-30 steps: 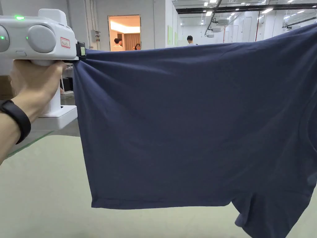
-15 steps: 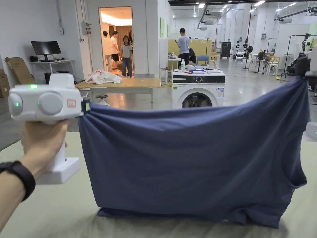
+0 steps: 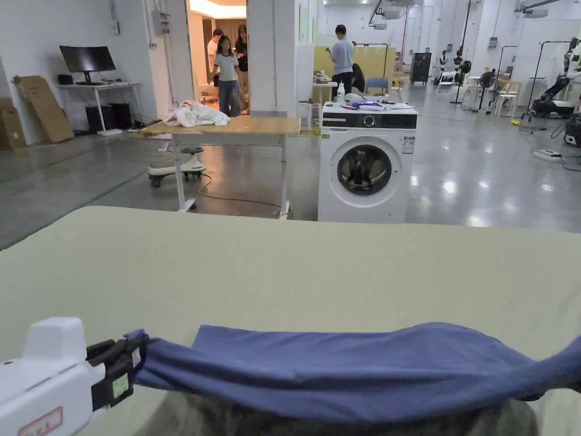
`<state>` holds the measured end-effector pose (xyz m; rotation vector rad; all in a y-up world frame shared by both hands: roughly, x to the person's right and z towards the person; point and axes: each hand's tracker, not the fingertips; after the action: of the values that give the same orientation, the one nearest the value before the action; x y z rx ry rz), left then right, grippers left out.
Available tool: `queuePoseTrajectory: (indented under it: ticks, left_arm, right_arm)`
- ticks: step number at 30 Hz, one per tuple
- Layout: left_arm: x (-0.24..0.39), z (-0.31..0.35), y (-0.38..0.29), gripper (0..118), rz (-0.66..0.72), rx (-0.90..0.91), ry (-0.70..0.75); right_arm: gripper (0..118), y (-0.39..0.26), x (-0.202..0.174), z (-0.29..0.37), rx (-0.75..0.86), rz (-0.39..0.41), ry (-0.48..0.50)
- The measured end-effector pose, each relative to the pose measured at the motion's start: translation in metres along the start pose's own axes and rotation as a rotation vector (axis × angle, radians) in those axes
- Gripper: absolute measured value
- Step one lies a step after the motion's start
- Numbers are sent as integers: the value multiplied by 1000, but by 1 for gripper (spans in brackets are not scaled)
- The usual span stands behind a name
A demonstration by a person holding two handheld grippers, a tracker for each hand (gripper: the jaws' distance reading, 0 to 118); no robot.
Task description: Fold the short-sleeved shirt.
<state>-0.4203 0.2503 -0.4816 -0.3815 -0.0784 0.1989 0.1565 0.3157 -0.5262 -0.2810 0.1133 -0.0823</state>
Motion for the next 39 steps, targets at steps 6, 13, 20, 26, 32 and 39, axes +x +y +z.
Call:
queuePoseTrajectory:
  ticks: [6,13,20,26,32,39]
  left_arm:
    - [-9,46,-91,0,42,-77,72]
    - [-22,74,-150,0,85,-180,98]
    - [-23,62,-170,36,12,-211,98]
    - [-19,75,-160,85,8,-105,213]
    - [19,107,-133,84,-90,92,255]
    - [55,139,-107,65,-222,210,215]
  right_arm:
    - [1,-118,9,63,-155,-108,-55]
    - [1,-199,20,100,-309,-209,-124]
    - [34,-231,22,94,-358,-213,-130]
    - [74,-229,27,98,-314,-245,-182]
    - [74,-196,7,119,-111,-263,-132]
    - [57,-166,-35,132,-8,-59,-41]
